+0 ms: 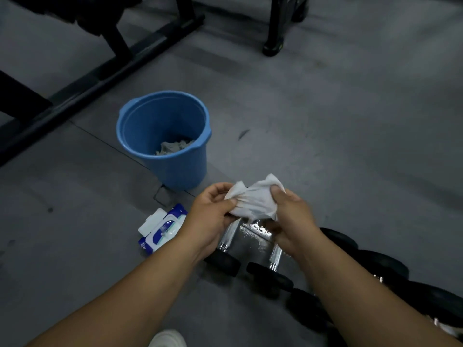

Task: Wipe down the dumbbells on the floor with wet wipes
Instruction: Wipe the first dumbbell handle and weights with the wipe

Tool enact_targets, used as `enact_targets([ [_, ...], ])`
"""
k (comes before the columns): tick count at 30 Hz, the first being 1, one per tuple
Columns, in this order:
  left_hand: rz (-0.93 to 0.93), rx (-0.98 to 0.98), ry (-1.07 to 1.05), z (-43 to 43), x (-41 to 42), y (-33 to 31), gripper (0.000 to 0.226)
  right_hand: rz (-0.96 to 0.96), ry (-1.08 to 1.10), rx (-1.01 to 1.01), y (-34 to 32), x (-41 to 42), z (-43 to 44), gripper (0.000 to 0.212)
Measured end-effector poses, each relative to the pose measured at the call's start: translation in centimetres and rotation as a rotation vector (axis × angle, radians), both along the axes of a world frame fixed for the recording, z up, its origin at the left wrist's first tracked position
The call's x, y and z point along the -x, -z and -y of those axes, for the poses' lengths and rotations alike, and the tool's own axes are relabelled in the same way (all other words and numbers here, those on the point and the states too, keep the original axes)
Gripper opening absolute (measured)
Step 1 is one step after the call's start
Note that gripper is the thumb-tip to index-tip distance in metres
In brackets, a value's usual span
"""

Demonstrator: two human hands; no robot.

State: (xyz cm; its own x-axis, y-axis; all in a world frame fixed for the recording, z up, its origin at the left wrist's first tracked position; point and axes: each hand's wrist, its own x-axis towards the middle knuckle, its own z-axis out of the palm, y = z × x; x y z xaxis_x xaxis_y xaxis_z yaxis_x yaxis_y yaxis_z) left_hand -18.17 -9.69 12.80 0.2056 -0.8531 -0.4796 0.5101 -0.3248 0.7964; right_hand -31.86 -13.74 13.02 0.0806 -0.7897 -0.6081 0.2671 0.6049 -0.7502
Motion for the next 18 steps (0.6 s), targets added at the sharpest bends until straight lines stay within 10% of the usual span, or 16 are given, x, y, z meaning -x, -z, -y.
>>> enact_targets([
  [13, 0.595, -0.154, -0.046, -1.3, -0.7, 0.1, 0.033, 0.132, 0.271, -0.081, -3.6, 2.8, -1.8, 0.021],
  [18, 1.405, -0.11, 1.005, -5.3, -1.0, 7.4, 0.071, -0.029, 0.125, -0.016, -1.4, 1.7, -2.0, 0.019],
])
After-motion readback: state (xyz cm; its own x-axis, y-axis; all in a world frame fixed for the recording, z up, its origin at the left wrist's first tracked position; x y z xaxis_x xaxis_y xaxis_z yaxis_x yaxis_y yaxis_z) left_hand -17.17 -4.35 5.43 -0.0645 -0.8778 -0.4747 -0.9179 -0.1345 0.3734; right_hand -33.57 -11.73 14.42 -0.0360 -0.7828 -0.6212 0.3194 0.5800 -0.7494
